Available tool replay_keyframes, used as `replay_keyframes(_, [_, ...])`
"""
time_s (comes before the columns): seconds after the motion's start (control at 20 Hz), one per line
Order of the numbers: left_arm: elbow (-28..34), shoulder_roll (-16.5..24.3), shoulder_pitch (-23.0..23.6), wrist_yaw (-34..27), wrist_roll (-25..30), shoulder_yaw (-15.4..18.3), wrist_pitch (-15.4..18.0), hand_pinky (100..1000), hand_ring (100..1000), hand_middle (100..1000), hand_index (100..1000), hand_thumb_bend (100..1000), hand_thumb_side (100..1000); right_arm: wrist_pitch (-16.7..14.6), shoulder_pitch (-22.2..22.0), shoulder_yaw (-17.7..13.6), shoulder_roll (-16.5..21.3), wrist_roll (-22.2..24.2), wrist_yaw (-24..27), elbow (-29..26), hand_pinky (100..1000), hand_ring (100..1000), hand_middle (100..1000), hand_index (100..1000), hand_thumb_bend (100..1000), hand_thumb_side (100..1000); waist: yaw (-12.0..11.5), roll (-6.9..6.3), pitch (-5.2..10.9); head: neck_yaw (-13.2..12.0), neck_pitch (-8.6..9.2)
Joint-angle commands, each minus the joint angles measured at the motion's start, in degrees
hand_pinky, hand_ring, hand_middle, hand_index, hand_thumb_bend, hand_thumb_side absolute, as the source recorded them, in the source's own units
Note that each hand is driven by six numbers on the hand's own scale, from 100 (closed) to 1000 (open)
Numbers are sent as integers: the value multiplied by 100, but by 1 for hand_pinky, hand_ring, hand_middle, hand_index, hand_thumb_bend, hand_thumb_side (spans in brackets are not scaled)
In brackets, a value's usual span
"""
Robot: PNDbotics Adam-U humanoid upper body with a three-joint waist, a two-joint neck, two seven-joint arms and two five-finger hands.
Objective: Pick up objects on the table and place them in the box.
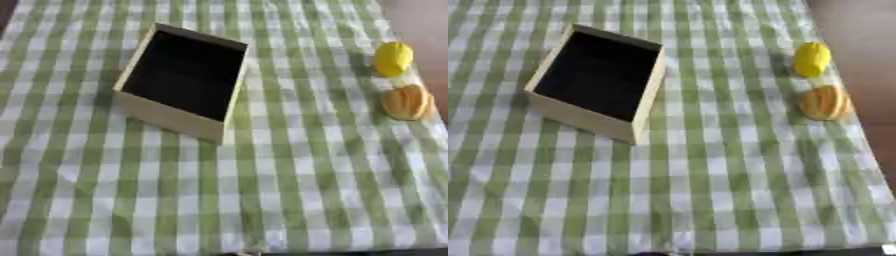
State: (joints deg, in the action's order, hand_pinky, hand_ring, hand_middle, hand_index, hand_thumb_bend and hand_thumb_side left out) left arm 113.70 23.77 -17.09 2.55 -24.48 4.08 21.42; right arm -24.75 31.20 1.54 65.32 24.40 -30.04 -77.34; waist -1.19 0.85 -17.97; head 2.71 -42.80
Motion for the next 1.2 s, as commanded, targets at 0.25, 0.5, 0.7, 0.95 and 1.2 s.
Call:
replay_keyframes(0.25, [90, 183, -76, -59, 79, -28, -6, 638, 730, 731, 856, 342, 550, -11, 75, 79, 311, 304, -92, -225, 922, 963, 933, 942, 383, 100, 14, 10, 112, 32, 31])
replay_keyframes(0.5, [90, 161, -84, -81, 101, -34, -15, 637, 730, 732, 856, 342, 552, -135, -27, 209, 309, 309, 58, -571, 920, 960, 928, 944, 387, 100, 9, 8, 106, 31, 31])
replay_keyframes(0.7, [90, 137, -111, -114, 141, -66, -28, 637, 731, 732, 855, 340, 553, -179, -158, 399, 340, 270, 132, -1228, 917, 959, 927, 945, 401, 100, -16, 13, 103, 61, 30])
replay_keyframes(0.95, [90, 121, -126, -150, 181, -82, -34, 637, 731, 733, 854, 339, 554, -113, -122, 582, 289, 266, 135, -1594, 915, 959, 924, 947, 410, 109, -56, 19, 106, 96, 22])
replay_keyframes(1.2, [90, 105, -134, -176, 204, -92, -39, 637, 731, 733, 854, 338, 555, -123, -7, 704, 194, 328, 235, -1683, 917, 960, 921, 950, 412, 104, -74, 20, 104, 122, 23])
